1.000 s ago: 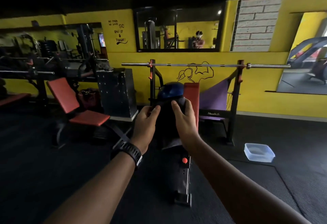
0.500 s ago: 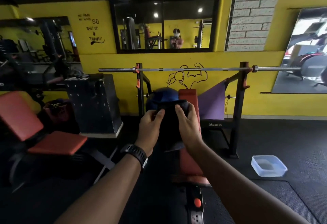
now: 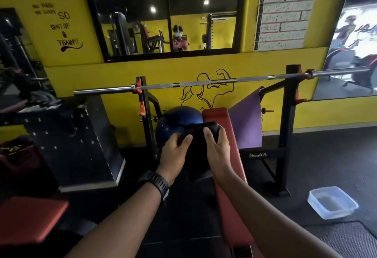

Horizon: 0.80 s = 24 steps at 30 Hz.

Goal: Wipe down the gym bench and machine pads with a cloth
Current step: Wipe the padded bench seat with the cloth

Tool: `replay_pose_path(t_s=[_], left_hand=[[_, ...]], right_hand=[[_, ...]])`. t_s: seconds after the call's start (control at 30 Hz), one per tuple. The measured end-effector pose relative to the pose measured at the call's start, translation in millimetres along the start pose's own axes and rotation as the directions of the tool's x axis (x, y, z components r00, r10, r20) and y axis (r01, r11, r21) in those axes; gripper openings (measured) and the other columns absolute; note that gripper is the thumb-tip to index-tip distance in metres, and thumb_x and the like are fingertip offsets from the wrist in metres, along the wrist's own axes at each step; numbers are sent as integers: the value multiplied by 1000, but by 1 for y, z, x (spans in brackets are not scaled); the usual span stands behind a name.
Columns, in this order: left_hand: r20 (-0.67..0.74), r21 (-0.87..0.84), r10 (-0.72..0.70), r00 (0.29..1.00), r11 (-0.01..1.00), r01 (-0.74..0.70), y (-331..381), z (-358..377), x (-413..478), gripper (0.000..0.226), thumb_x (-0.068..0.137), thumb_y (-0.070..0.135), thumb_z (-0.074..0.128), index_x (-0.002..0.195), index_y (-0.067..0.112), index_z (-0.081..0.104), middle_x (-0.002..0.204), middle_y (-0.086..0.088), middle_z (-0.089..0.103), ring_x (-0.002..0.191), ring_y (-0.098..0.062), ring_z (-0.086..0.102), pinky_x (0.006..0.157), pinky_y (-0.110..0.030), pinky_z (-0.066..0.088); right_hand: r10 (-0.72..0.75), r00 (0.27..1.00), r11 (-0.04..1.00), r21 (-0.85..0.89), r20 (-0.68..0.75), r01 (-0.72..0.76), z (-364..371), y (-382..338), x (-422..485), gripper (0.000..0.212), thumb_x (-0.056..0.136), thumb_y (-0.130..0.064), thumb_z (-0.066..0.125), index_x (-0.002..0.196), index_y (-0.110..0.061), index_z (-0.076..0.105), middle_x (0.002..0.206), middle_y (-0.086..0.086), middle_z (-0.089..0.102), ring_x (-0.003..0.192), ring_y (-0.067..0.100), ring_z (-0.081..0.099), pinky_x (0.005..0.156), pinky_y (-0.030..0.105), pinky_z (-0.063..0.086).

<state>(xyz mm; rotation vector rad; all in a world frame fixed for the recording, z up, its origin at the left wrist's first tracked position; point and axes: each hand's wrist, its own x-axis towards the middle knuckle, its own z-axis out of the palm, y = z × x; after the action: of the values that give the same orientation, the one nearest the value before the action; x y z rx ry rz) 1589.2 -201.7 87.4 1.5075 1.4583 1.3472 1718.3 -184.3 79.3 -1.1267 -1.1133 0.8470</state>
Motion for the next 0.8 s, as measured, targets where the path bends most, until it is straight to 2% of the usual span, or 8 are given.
replay_pose_path(t_s=[0.13,0.27,0.37,0.47,0.57,0.63,0.7,0.8], left_hand=[[37,11,-7,999,1000,6,-22,-2,92,25,102,41,57,112,19,65,104,6,69,97,-6,65,82,-26,52],[99,26,-4,995,1000,2,-51,6,190,24,101,40,59,108,18,66,99,4,70,94,-10,67,80,-29,54],[172,74,34,984,996,-48,-84,17,270,37,99,48,59,110,13,65,99,-2,70,93,-16,67,84,-41,56],[277,92,32,960,994,-59,-121,32,335,42,97,50,58,108,11,65,97,-5,69,93,-19,66,85,-43,54],[373,98,-4,928,995,-35,-148,45,386,30,100,41,60,106,11,66,100,-2,71,96,-17,67,89,-41,54],[418,114,-30,908,993,-20,-165,59,422,30,100,39,61,110,11,66,104,-1,71,101,-18,66,90,-37,52],[438,146,-52,898,989,-14,-179,71,450,29,100,37,61,111,10,65,105,0,70,102,-18,64,83,-28,46],[498,200,-29,867,976,-82,-197,94,490,29,101,35,60,114,9,65,103,1,66,99,-15,60,75,-21,38]], right_hand=[[14,999,1000,-27,-38,-15,43,25,74,17,95,-50,59,104,-36,59,98,-7,70,93,15,68,85,48,57],[28,991,997,-61,-132,-36,79,54,152,18,97,-47,59,105,-31,58,96,-9,68,90,8,65,85,44,54],[37,975,993,-99,-219,-60,106,88,214,34,88,-63,54,107,-35,56,100,-7,69,96,18,66,90,52,54],[52,953,984,-150,-297,-100,127,129,266,30,94,-56,54,110,-31,56,104,-5,68,101,21,65,93,54,52],[60,917,970,-193,-394,-146,144,156,304,38,93,-60,53,118,-31,56,111,-4,67,108,24,62,97,48,49],[70,893,963,-202,-444,-176,153,175,329,26,99,-48,55,116,-28,56,109,-4,66,107,23,61,95,43,47],[88,874,956,-205,-477,-209,158,191,349,20,101,-40,56,115,-26,56,108,-5,64,107,21,60,96,41,45],[108,856,952,-195,-506,-235,159,216,390,28,102,-40,55,125,-24,56,114,-7,63,110,16,57,97,38,43]])
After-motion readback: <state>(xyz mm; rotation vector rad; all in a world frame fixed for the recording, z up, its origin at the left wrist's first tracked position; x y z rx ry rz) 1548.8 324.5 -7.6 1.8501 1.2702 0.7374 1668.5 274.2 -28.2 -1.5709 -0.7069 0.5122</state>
